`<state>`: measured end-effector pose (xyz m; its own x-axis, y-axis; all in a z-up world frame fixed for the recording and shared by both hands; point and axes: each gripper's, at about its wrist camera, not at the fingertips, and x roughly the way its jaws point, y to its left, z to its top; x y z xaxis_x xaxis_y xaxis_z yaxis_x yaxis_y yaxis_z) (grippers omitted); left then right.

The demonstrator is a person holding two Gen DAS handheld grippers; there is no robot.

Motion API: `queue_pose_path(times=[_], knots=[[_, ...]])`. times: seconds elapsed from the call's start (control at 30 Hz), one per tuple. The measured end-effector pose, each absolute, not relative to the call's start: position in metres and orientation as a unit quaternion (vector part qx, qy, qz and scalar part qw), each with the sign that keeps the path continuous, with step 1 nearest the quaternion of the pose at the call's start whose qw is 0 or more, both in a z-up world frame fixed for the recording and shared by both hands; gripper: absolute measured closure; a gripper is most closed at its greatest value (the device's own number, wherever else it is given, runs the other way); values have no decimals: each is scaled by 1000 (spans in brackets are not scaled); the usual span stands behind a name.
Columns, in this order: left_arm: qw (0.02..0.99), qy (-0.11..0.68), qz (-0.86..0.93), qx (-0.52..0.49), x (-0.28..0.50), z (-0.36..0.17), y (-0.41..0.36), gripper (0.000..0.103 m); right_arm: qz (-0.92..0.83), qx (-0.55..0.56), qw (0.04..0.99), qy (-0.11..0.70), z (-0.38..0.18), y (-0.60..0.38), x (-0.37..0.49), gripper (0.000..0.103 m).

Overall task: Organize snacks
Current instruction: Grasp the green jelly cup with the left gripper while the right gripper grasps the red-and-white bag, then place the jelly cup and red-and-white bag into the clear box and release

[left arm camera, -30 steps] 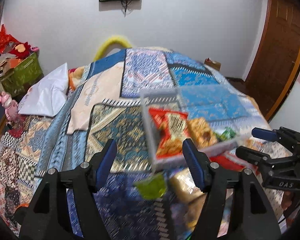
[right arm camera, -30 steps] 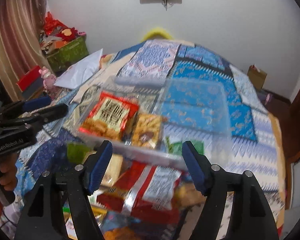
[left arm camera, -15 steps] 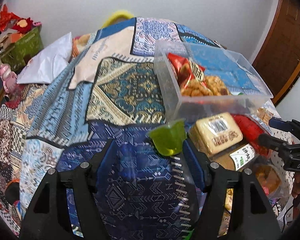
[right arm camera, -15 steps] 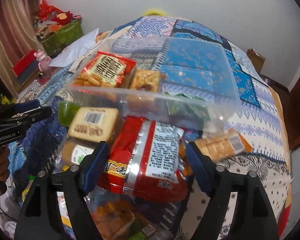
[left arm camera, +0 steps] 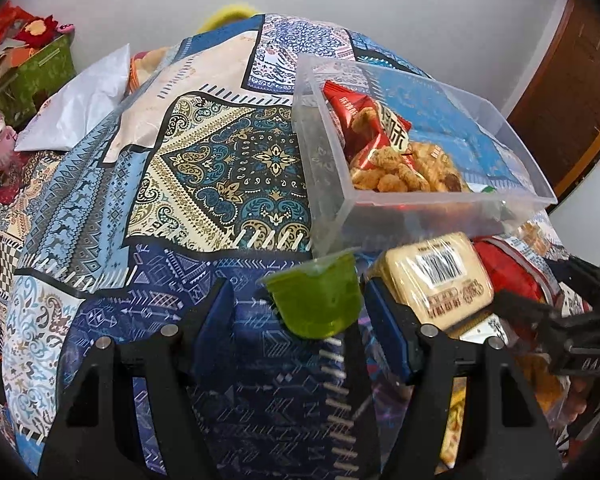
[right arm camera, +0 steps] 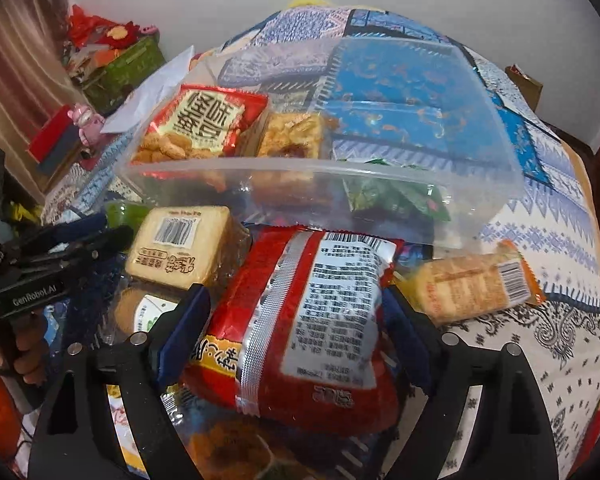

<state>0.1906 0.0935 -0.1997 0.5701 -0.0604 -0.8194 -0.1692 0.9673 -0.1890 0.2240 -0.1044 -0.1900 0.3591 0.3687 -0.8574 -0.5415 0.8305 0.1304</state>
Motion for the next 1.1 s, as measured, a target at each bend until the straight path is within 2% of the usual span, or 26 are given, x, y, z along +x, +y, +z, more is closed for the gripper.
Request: queue_pose_path(times=[0.17, 0.27, 0.6, 1.1], knots=[[872, 471, 36, -132, 201, -210, 94, 36, 283, -97, 827, 477, -188, -105, 220, 25], [870, 471, 31, -141, 202, -213, 93, 47, 281, -100, 831, 470, -187, -107, 218, 29], [877, 460, 38, -135, 182, -206, 96, 48, 276, -102, 841, 454, -176, -113, 213, 37], [907, 402, 42, -120, 146, -146, 94, 48, 279, -81, 864, 412, -140, -133, 192, 37]])
